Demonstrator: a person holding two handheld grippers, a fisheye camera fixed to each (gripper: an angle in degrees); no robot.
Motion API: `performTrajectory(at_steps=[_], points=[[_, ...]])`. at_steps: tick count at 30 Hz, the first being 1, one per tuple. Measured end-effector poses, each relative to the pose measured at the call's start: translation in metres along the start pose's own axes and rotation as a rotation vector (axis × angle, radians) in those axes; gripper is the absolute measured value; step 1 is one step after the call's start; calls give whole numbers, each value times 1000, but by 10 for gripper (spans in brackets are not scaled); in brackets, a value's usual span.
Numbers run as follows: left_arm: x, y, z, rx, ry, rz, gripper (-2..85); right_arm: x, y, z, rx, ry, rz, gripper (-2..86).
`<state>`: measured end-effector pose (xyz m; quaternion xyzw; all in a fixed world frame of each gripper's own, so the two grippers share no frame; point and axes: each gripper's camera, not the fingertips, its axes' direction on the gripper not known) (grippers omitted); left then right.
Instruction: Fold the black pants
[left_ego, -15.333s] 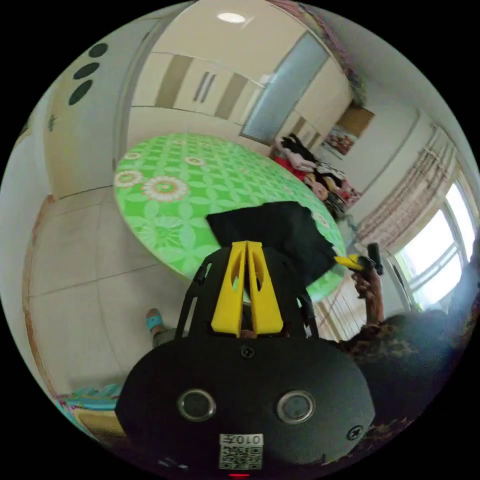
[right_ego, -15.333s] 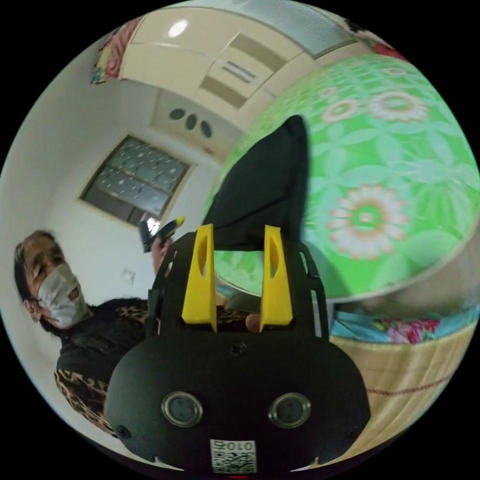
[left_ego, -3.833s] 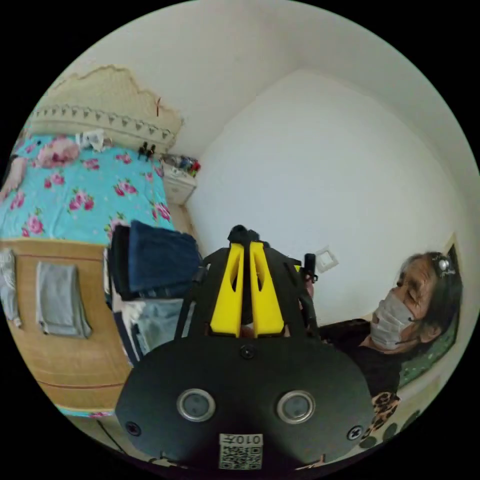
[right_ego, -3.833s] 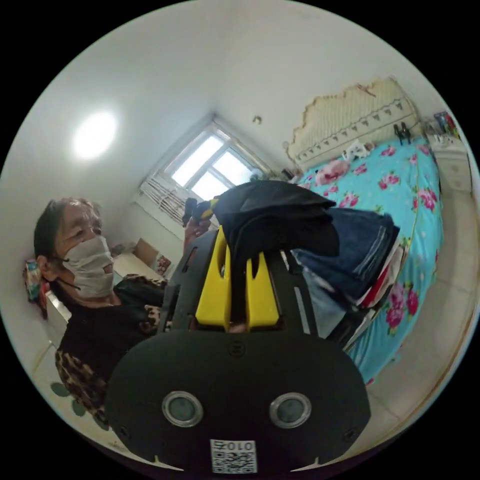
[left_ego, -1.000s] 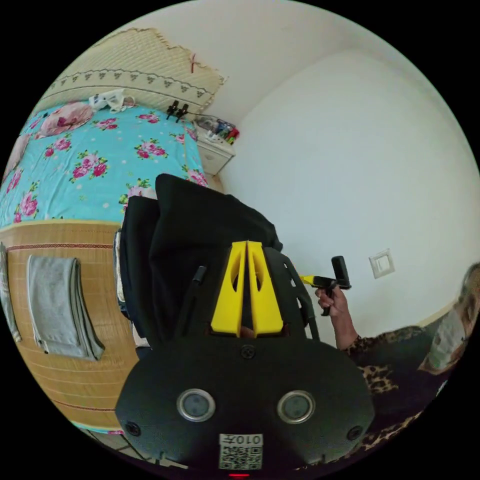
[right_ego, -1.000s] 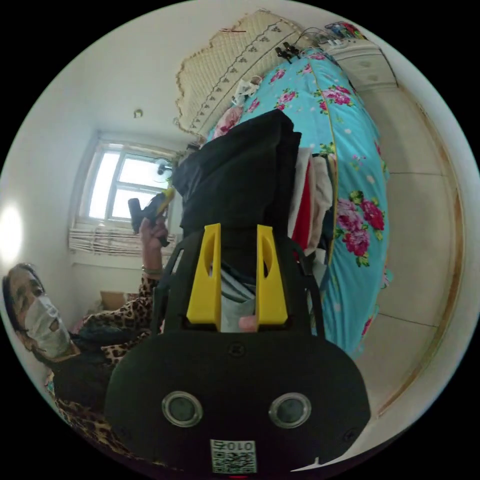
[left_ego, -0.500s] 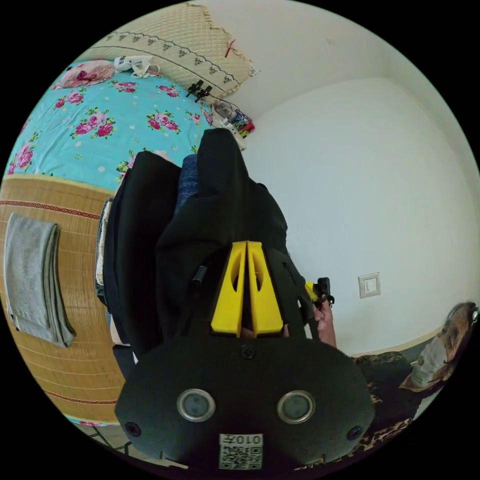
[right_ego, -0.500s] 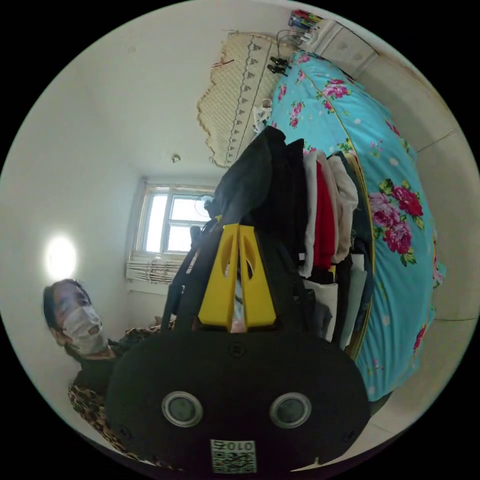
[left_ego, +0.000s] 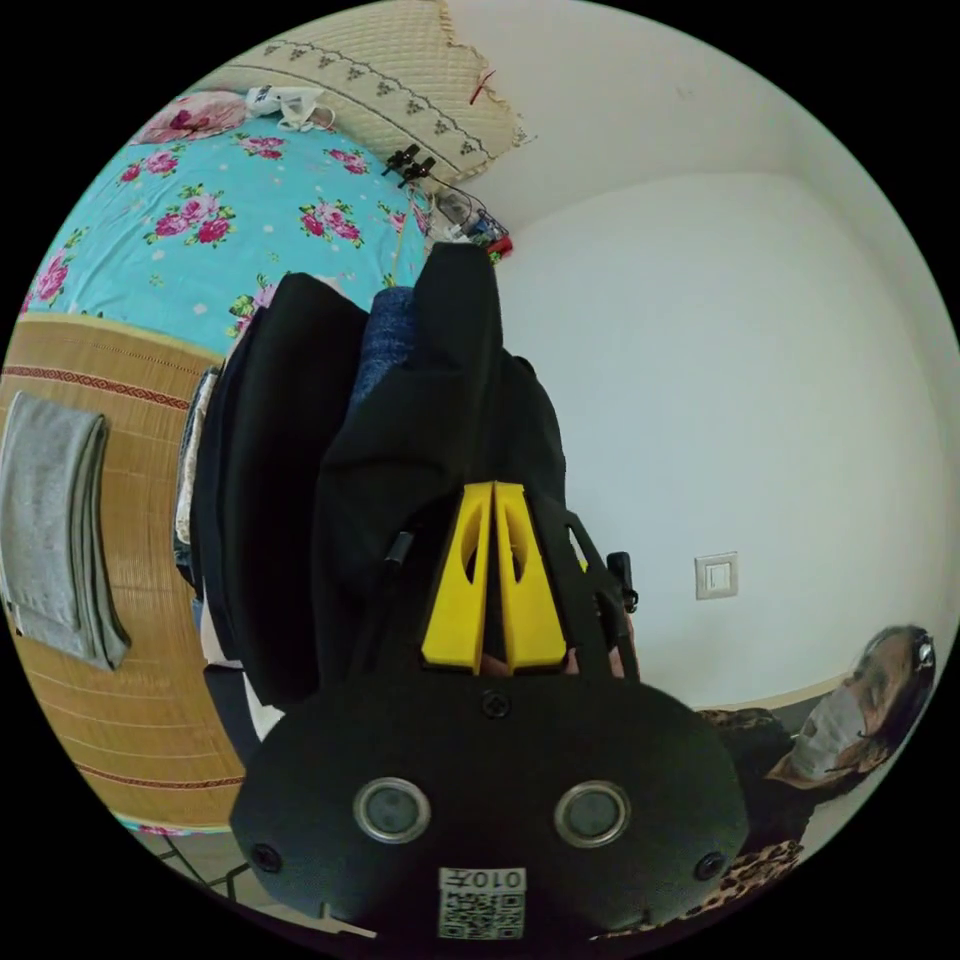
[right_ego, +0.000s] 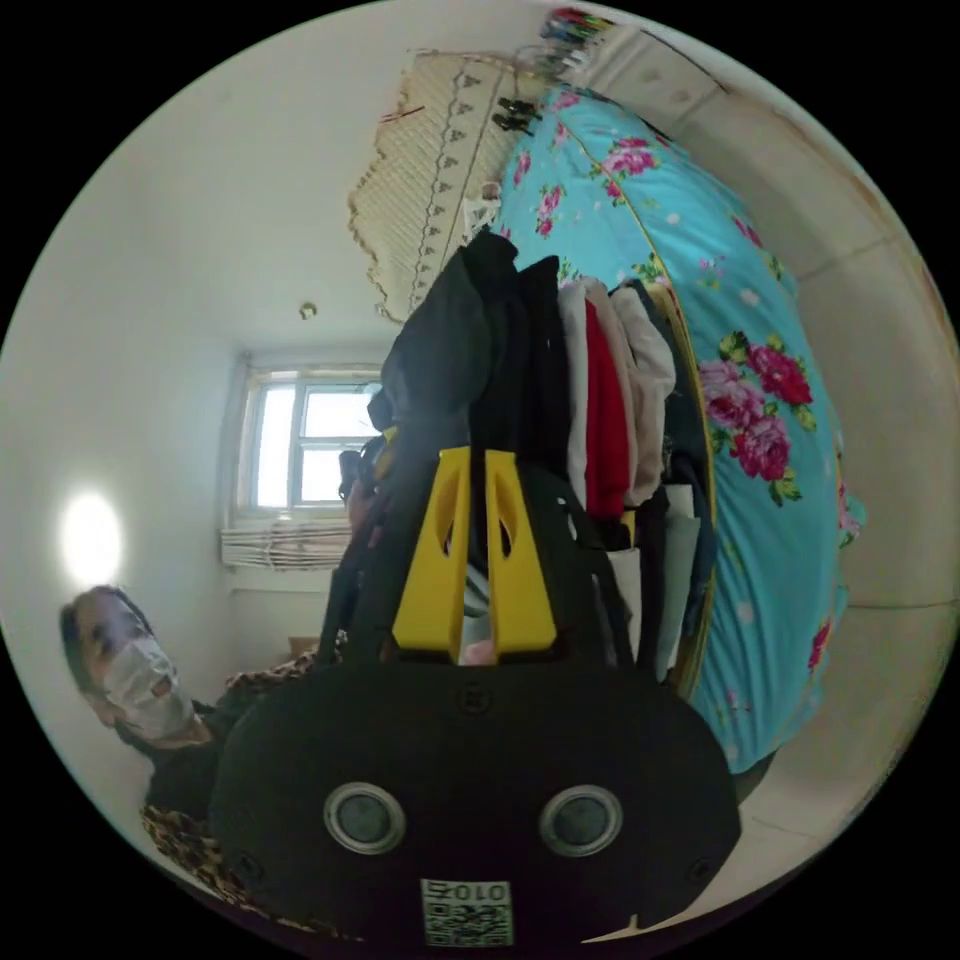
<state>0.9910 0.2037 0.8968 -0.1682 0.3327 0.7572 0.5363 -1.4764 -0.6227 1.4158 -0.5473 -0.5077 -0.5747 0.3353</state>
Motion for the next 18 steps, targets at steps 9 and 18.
performTrajectory(at_steps=[9,18], points=[[-6,12,-27,-45,65,4,-1,2,9,-5,-34,171,31,62],[12,55,5,-194,-3,121,-1,0,-71,7,36,130,-31,118]])
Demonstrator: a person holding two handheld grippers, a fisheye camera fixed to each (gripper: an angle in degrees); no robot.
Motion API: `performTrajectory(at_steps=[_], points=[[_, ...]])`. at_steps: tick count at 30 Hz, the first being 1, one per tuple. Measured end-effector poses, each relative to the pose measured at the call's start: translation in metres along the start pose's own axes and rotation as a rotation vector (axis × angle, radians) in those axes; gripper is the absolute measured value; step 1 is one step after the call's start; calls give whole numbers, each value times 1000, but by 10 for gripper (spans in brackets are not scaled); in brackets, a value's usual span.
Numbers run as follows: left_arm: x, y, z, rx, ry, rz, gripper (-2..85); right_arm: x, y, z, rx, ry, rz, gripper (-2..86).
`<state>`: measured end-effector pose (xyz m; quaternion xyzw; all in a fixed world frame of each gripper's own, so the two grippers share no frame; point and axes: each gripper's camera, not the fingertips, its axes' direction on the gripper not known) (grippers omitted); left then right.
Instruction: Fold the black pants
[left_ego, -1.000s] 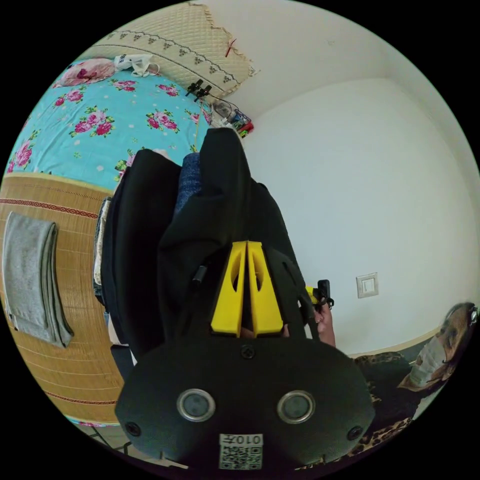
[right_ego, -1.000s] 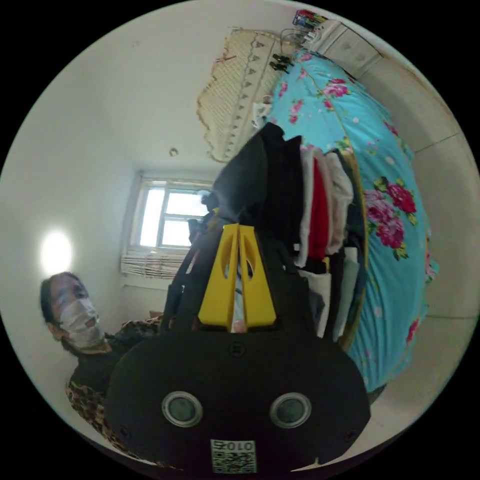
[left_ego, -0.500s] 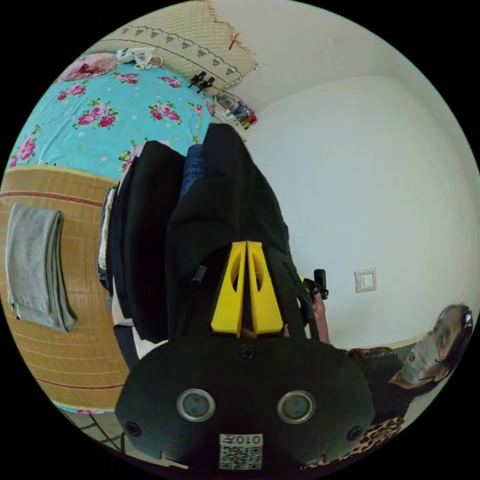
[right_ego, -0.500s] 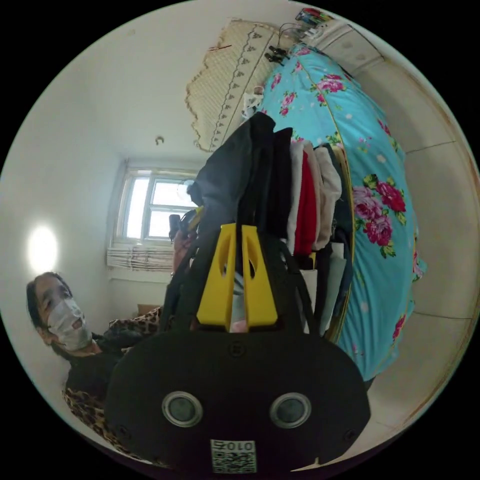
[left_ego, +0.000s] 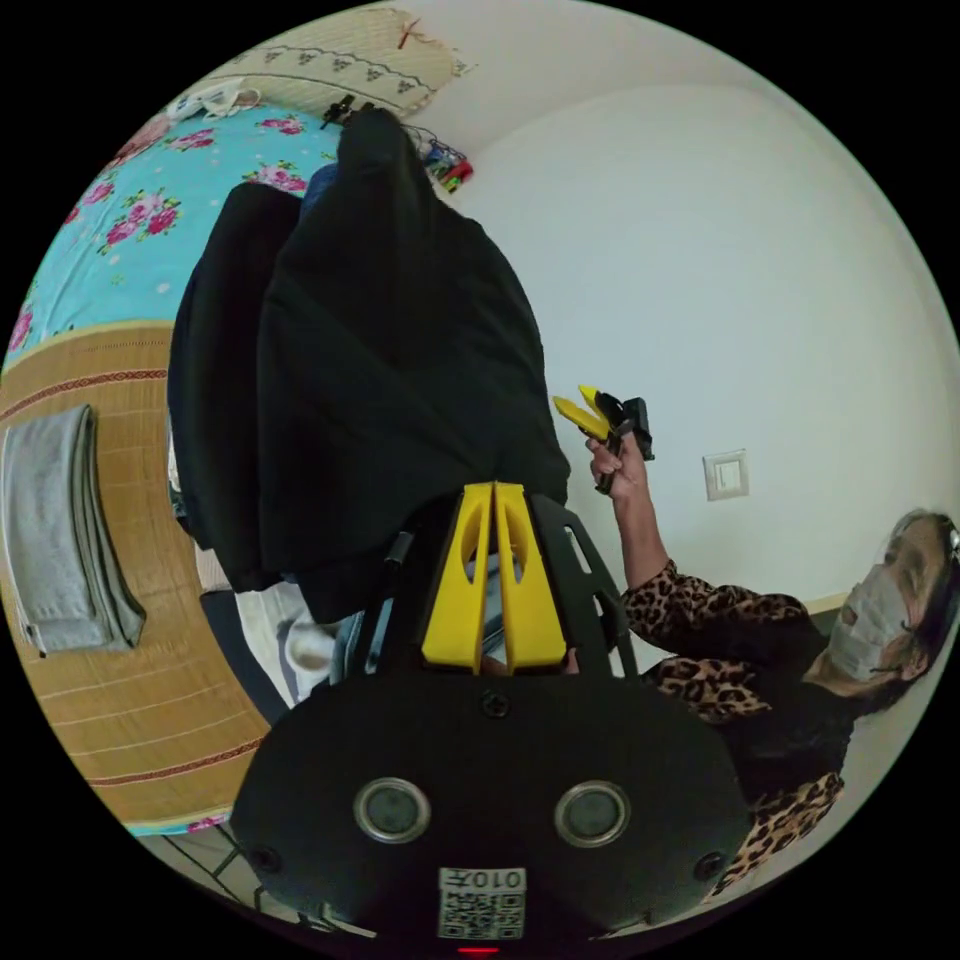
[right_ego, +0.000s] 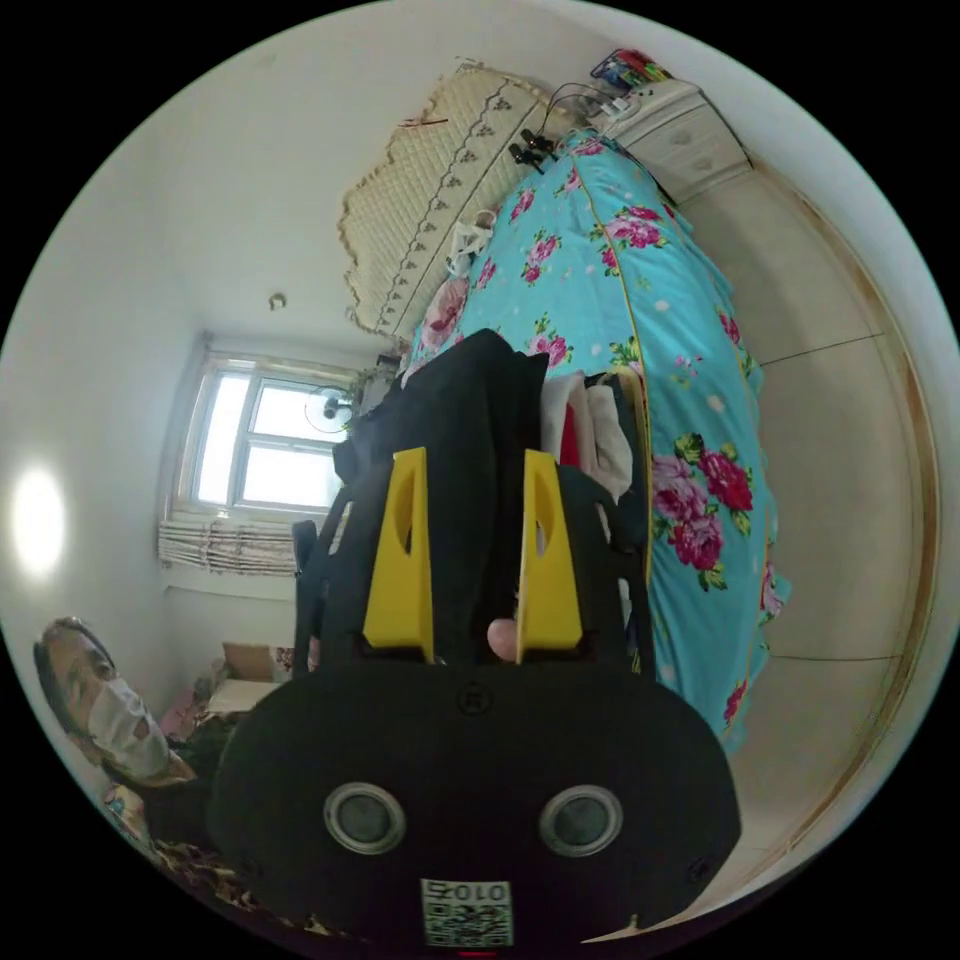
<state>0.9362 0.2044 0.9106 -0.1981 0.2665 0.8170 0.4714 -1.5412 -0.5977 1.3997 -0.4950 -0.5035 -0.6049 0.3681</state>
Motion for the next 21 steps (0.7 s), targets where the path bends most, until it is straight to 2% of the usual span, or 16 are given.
performTrajectory(at_steps=[3,8,14,18,20,21], points=[[-13,1,-2,25,23,-27,-1,6,-23,17,-42,-32,-15,105],[-24,1,-3,35,48,-48,-1,-3,-39,25,-131,-63,-97,35],[-27,-4,-4,26,46,-34,-1,11,-57,8,-58,-37,-83,28],[-31,-6,-6,25,59,-52,-1,23,-64,44,-247,88,26,41],[-27,-7,-15,35,95,-40,-1,21,-54,30,-162,132,6,63],[-25,-7,-19,45,98,-32,-1,18,-43,17,-100,77,-21,72]])
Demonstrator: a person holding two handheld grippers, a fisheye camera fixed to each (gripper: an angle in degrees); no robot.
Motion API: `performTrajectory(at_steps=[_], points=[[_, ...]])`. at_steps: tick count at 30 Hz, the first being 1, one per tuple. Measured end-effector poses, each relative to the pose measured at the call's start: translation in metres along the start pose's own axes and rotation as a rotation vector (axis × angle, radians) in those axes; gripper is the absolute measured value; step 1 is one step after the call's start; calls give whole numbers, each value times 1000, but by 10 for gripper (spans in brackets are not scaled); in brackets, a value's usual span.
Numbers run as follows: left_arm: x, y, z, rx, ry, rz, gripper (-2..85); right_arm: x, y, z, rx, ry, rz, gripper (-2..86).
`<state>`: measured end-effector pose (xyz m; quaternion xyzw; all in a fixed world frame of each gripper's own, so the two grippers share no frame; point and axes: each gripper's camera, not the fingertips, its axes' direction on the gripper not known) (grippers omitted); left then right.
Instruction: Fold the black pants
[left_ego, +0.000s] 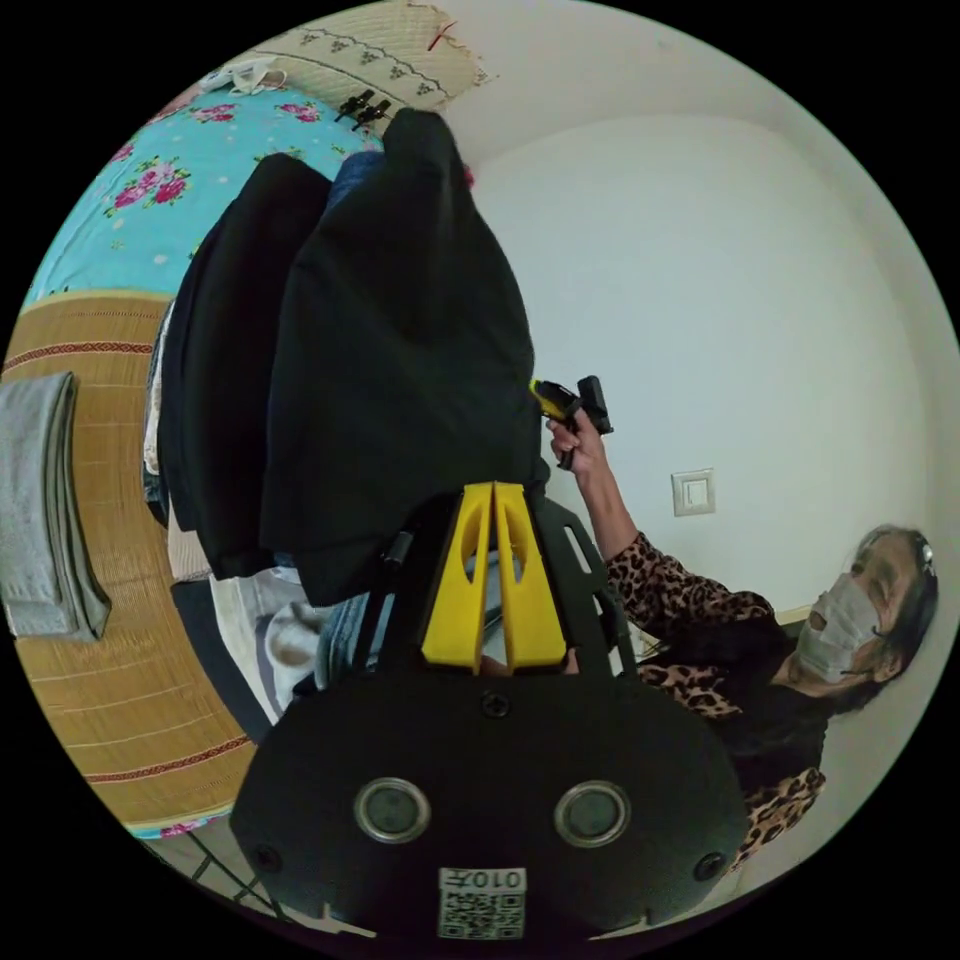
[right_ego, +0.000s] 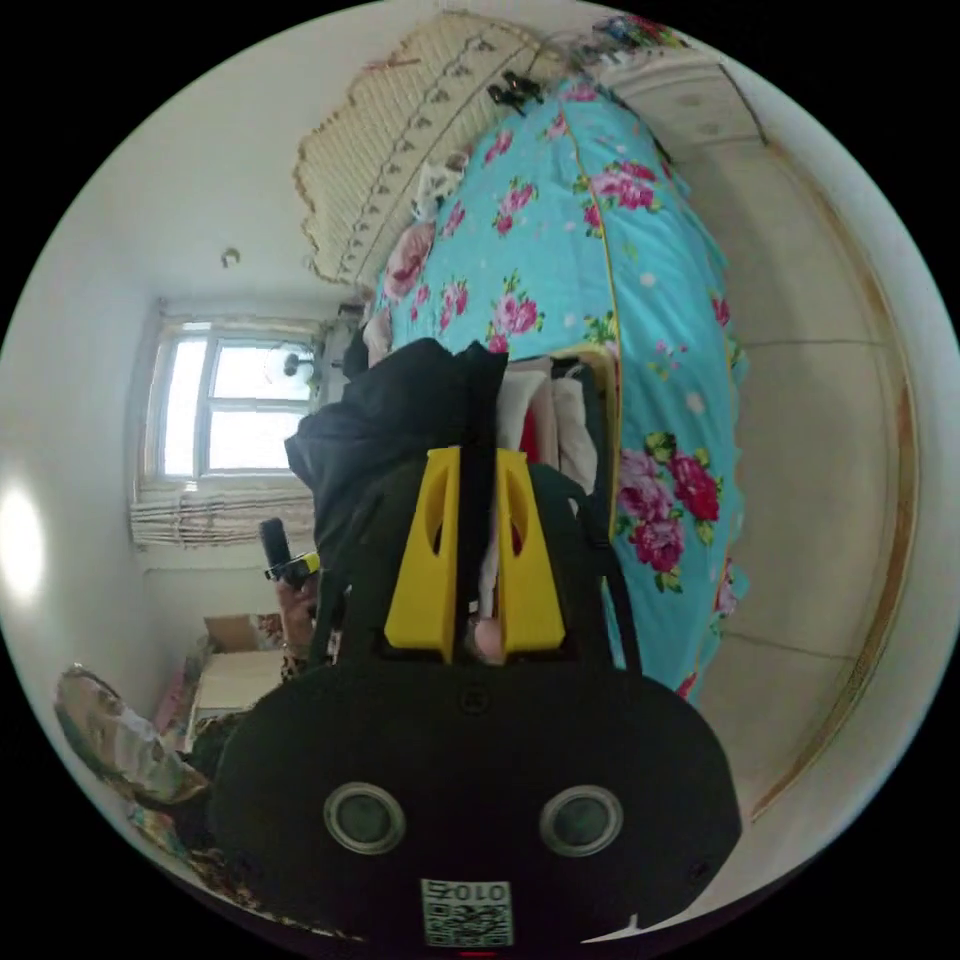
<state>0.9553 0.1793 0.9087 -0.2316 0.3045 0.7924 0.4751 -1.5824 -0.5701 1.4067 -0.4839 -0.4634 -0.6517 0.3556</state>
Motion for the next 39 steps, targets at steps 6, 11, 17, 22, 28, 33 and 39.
performTrajectory(at_steps=[6,11,17,22,28,33,39], points=[[31,-31,-26,138,-107,78,-1,-25,65,12,-64,-94,-91,110],[26,-86,-13,189,-229,65,-1,-30,76,39,-172,6,-89,88],[-8,-101,-3,205,-203,-9,-1,-14,86,25,-121,-69,-113,40],[-19,-104,-9,216,-159,-21,-1,23,79,31,-141,-50,26,34],[-27,-112,-18,217,-127,-32,-1,11,75,8,-31,-146,-46,68],[-27,-117,-24,219,-130,-32,-1,2,62,30,-145,-74,-73,66],[-27,-125,-33,187,-129,-28,-1,16,58,30,-182,-68,-54,40]])
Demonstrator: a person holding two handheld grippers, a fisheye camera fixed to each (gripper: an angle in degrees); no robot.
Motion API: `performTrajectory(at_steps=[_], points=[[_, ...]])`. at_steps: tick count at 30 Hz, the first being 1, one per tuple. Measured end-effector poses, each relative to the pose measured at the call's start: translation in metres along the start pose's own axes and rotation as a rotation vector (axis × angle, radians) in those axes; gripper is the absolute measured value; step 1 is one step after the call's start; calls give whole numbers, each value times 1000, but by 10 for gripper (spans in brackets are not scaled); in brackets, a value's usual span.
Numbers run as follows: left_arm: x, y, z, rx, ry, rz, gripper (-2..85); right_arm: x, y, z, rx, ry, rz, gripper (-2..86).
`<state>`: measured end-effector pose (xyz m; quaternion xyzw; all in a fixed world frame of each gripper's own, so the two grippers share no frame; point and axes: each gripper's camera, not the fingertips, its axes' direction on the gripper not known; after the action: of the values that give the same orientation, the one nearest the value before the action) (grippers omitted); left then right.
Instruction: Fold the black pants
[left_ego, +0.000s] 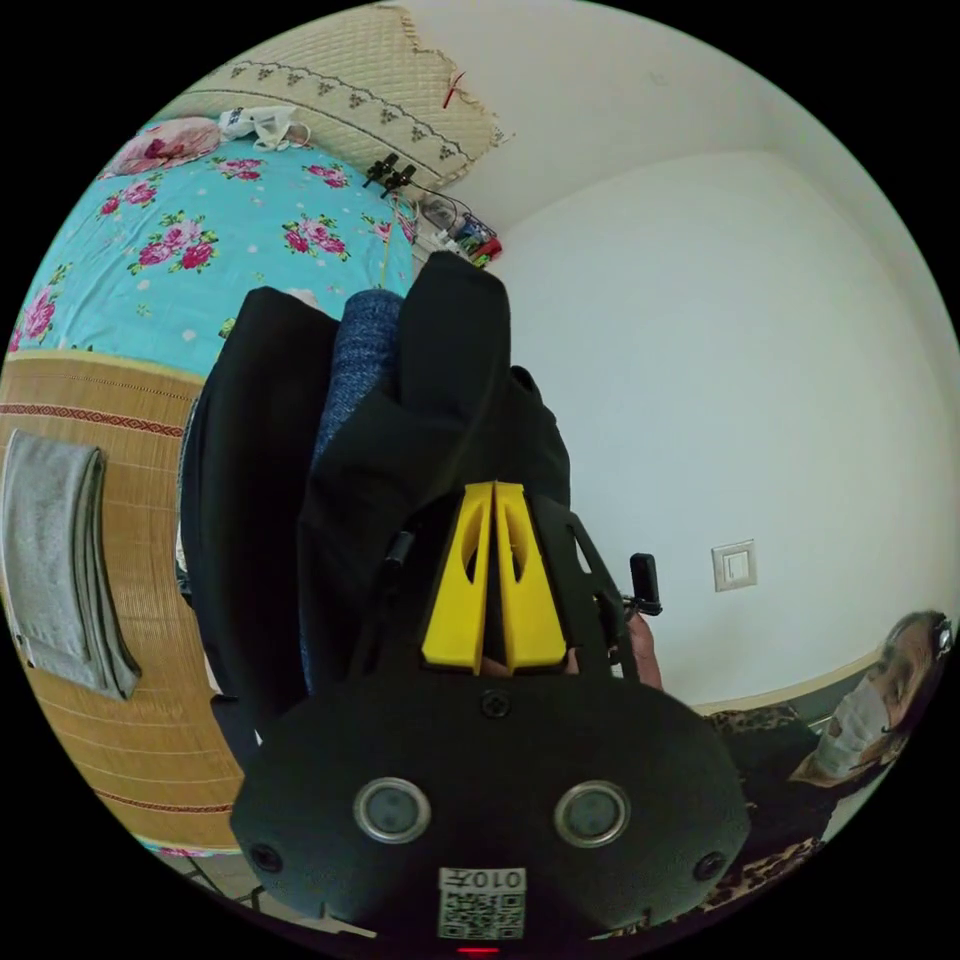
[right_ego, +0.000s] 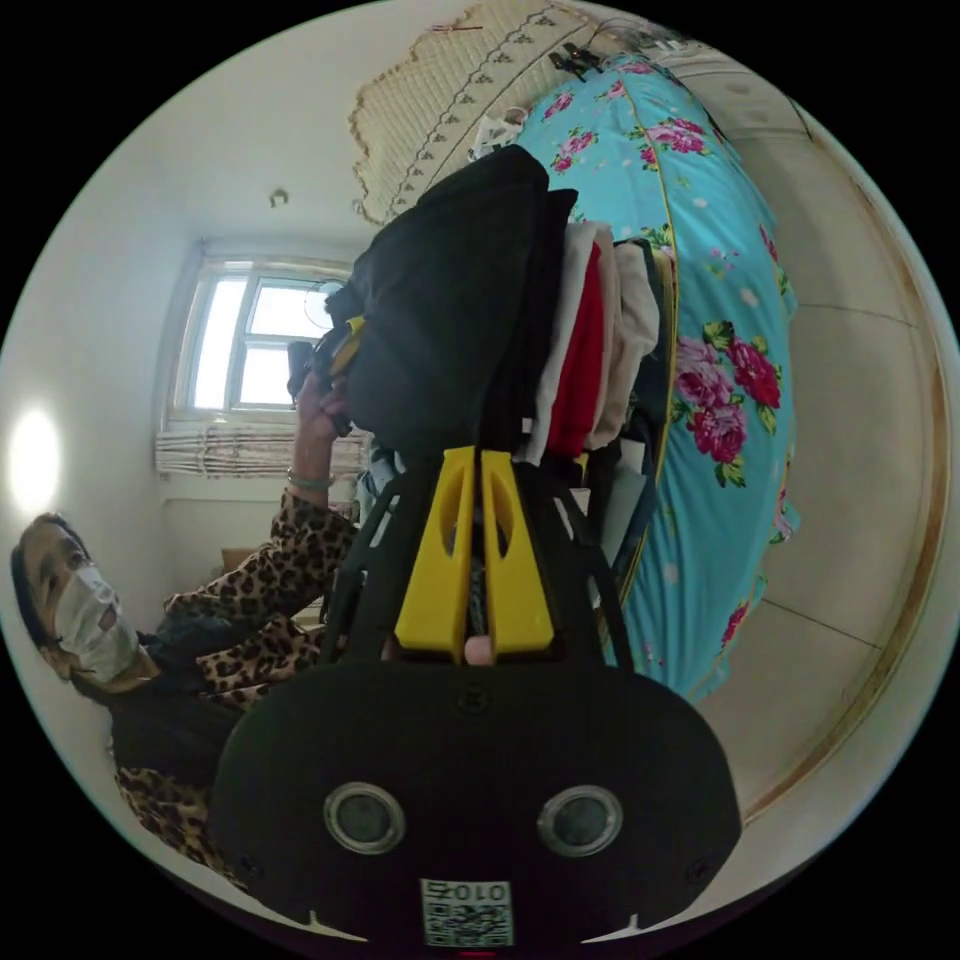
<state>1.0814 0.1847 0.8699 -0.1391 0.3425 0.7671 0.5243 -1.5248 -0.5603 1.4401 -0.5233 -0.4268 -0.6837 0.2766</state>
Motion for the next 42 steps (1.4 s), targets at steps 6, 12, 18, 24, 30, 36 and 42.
performTrajectory(at_steps=[6,12,18,24,30,36,42], points=[[12,-3,-32,22,64,-13,-1,-5,4,-63,204,-20,-14,54],[48,7,-37,-1,75,108,-1,-56,-64,-35,186,-138,-274,27],[21,46,-42,-41,-12,62,-1,-42,-145,3,25,34,-241,22],[8,56,-66,-1,57,29,-1,4,-138,-28,140,-234,-98,20],[73,25,-109,200,18,197,-1,-68,-126,-13,110,-419,-366,20],[34,-30,-100,257,-175,-15,-2,-26,-117,28,81,-459,-187,19],[49,-28,-99,241,-193,-40,-3,-41,-95,22,52,-403,-198,19]])
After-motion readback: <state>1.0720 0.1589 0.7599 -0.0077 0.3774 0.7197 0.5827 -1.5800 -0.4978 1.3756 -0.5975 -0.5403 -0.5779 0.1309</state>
